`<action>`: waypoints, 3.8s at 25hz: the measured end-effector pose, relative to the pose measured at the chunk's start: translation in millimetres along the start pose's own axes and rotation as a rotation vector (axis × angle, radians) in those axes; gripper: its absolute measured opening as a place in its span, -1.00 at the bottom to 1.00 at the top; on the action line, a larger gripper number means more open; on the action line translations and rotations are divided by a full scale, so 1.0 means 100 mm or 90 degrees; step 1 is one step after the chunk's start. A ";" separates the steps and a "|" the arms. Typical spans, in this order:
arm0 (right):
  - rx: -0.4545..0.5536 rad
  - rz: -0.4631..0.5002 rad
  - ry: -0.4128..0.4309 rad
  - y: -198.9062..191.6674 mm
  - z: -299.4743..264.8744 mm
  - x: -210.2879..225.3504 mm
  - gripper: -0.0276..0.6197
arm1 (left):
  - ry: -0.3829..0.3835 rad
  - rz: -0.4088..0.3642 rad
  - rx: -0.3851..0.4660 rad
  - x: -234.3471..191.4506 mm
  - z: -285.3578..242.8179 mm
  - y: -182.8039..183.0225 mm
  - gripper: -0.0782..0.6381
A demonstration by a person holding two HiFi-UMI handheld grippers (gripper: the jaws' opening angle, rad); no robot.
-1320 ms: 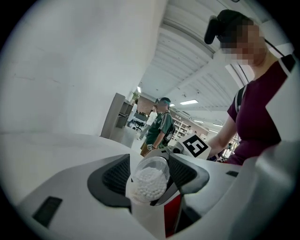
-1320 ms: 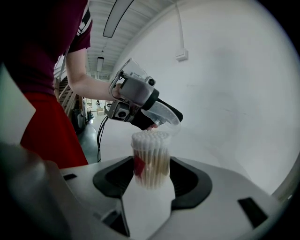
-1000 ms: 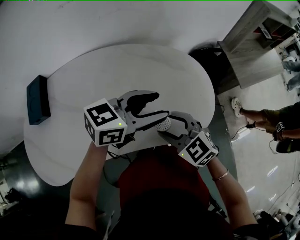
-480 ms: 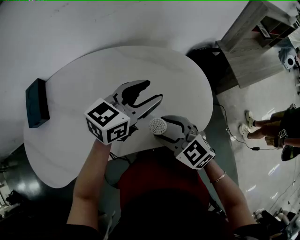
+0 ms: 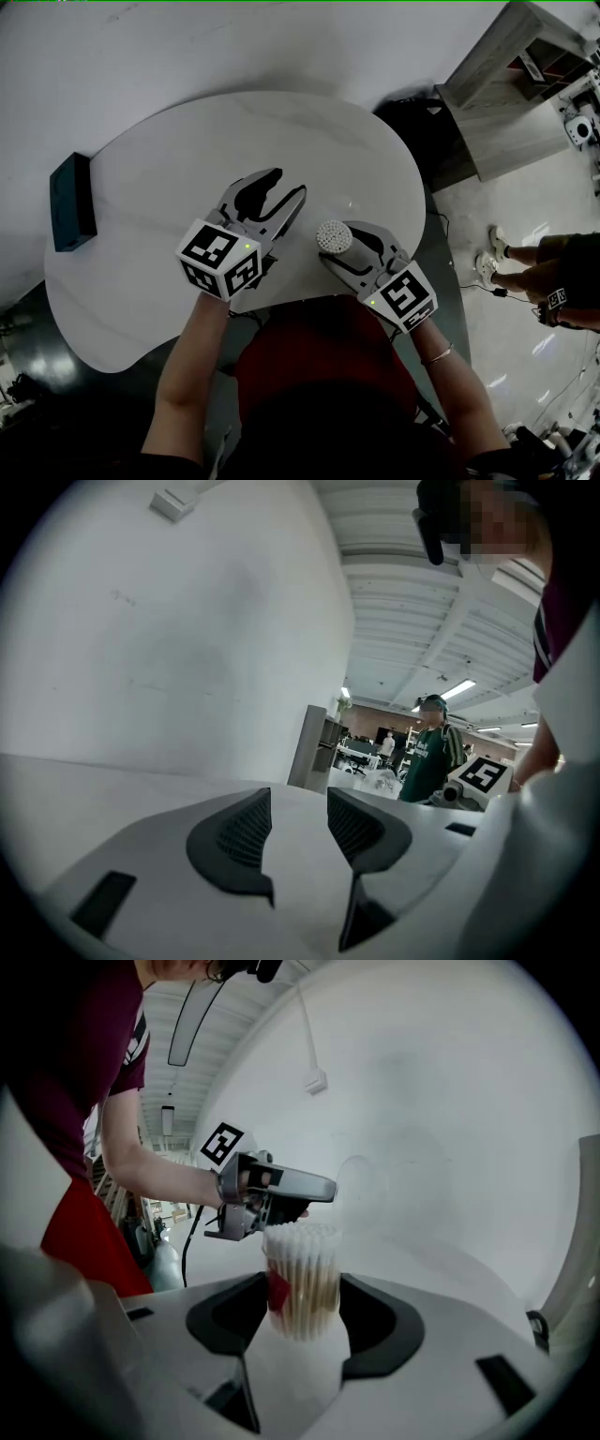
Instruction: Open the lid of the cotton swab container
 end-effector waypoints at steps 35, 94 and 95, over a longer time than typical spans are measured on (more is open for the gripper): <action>-0.086 -0.008 -0.142 -0.03 -0.59 0.70 -0.13 | 0.152 0.041 -0.038 0.02 0.33 -0.69 -0.52; 0.011 -0.188 -0.338 0.14 0.19 -0.45 -0.71 | 0.048 0.002 -0.059 0.02 0.76 -0.69 -0.58; 0.012 -0.189 -0.350 0.15 0.22 -0.49 -0.75 | 0.045 -0.004 -0.058 0.03 0.78 -0.68 -0.61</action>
Point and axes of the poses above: the fingertips, and each gripper's own axes: z backward along the fingers, x to its right, y out of its top, the point moved 9 cm from there along z, backward along the fingers, and after that the axes turned 9 degrees about z, right-handed, at the moved point
